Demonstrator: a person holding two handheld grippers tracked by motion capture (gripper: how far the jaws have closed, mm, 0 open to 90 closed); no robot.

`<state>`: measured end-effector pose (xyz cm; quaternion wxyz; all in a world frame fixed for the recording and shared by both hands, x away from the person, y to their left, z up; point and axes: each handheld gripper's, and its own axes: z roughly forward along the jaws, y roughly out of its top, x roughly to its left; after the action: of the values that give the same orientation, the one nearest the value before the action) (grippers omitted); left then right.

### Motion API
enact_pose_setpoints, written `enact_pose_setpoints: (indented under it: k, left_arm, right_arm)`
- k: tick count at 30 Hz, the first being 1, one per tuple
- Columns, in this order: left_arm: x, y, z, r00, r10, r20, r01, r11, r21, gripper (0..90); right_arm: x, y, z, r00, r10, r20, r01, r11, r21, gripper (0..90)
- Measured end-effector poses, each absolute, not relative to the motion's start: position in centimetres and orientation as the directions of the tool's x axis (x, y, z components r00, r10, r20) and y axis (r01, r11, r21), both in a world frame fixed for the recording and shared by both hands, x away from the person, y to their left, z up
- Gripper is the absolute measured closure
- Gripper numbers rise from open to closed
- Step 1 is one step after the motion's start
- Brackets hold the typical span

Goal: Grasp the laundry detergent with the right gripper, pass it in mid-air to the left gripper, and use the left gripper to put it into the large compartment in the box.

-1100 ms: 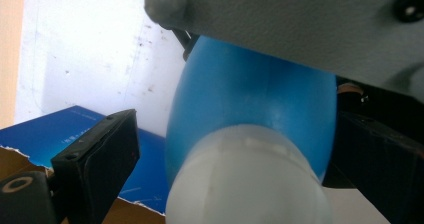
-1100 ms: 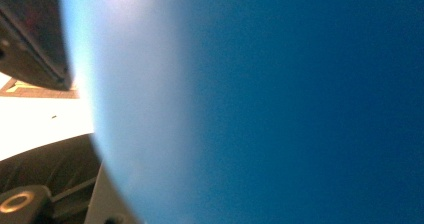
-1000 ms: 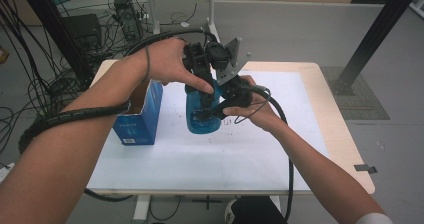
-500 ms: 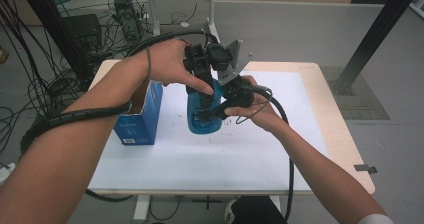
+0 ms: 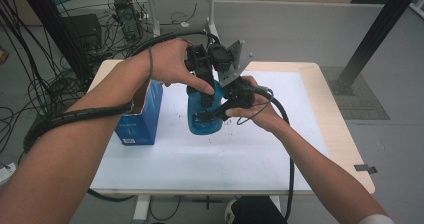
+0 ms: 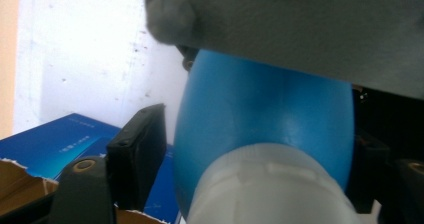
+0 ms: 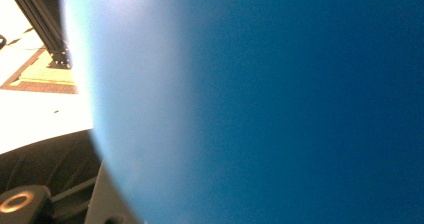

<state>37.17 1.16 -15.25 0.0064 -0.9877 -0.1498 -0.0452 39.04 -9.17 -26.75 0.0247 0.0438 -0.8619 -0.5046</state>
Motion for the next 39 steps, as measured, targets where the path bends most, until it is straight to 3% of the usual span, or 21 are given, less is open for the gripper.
enact_pose_setpoints:
  k: [5,39]
  left_arm:
    - [37.01,1.02,-15.13,0.956,0.282,0.078,0.282,-0.959,0.008,36.3]
    - [37.16,0.65,-15.43,0.963,0.255,0.083,0.259,-0.965,-0.041,37.2]
  right_arm:
    - [39.06,-9.28,-26.78,-0.995,-0.103,0.002,-0.048,0.484,0.874,43.8]
    - [39.03,-9.20,-27.26,-0.996,-0.094,0.004,-0.041,0.472,0.880,43.5]
